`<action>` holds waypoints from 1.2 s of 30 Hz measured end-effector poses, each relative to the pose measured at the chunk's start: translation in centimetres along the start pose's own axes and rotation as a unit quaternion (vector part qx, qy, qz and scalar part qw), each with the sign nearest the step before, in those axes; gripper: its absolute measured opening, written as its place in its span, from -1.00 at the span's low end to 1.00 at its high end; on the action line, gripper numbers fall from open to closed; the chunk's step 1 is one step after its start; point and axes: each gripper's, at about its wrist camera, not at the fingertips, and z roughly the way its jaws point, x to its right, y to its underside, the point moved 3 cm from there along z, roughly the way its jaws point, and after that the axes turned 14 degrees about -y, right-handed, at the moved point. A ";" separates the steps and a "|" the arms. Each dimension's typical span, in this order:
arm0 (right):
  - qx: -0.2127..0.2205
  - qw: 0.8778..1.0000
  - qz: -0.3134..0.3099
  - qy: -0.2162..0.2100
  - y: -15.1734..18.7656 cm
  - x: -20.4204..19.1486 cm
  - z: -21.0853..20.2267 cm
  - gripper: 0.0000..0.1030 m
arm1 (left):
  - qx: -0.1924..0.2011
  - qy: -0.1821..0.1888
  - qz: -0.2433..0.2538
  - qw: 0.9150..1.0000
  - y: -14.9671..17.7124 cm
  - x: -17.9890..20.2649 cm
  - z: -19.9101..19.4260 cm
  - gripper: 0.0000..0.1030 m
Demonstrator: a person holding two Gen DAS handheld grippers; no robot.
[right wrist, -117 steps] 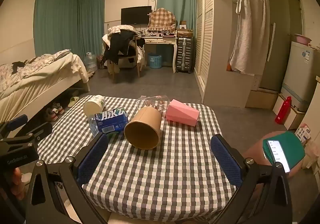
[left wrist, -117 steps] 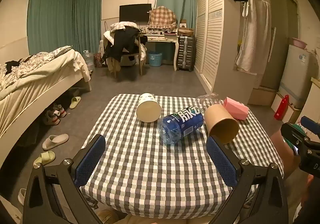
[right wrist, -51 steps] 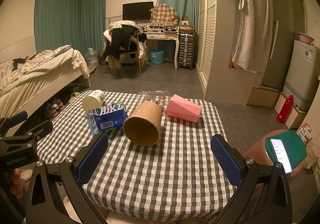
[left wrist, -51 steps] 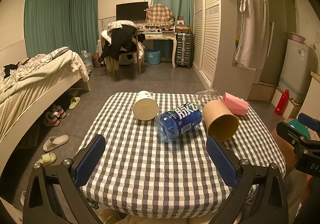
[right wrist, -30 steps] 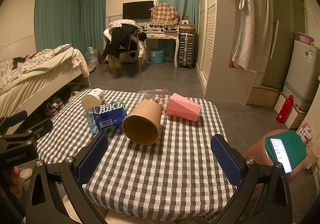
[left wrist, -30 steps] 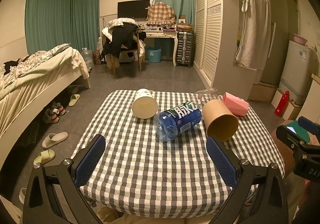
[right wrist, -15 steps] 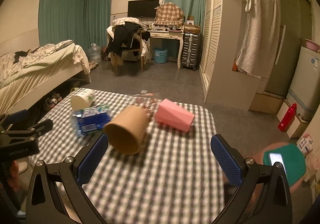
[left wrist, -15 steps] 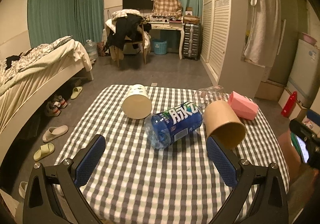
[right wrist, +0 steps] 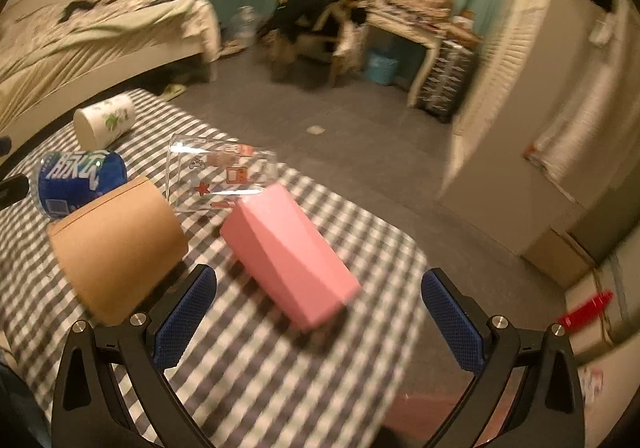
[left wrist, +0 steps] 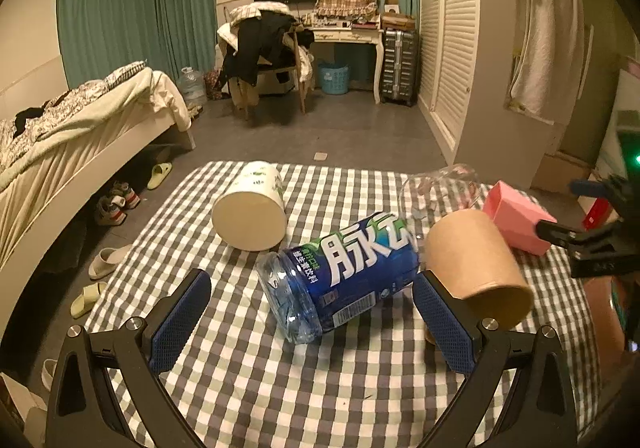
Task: Flip cup upside down
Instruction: 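Reach the right gripper to the pink hexagonal cup and close on it, then lift the pink cup off the table with the right gripper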
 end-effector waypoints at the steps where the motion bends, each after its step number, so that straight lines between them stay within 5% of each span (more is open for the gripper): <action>1: -0.006 1.000 -0.005 -0.012 -0.3 0.3 0.9 0.99 | -0.004 0.000 0.001 1.000 0.1 0.1 0.3 1.00; 10: -0.064 0.996 -0.019 -0.055 -1.3 0.6 7.3 0.99 | -0.013 0.003 0.014 1.000 0.5 -0.1 1.7 1.00; 17: -0.103 0.994 0.000 -0.030 -1.0 -0.1 8.4 0.54 | -0.003 0.008 0.018 1.000 0.9 -1.6 1.3 1.00; 29: -0.015 0.986 0.145 0.084 0.6 -6.0 -3.0 0.20 | 0.013 0.024 -0.044 0.999 1.5 -8.7 -0.5 1.00; 36: -0.005 0.970 0.235 0.055 1.8 -14.1 -6.9 0.20 | 0.023 0.030 -0.057 0.998 2.9 -12.5 -1.4 1.00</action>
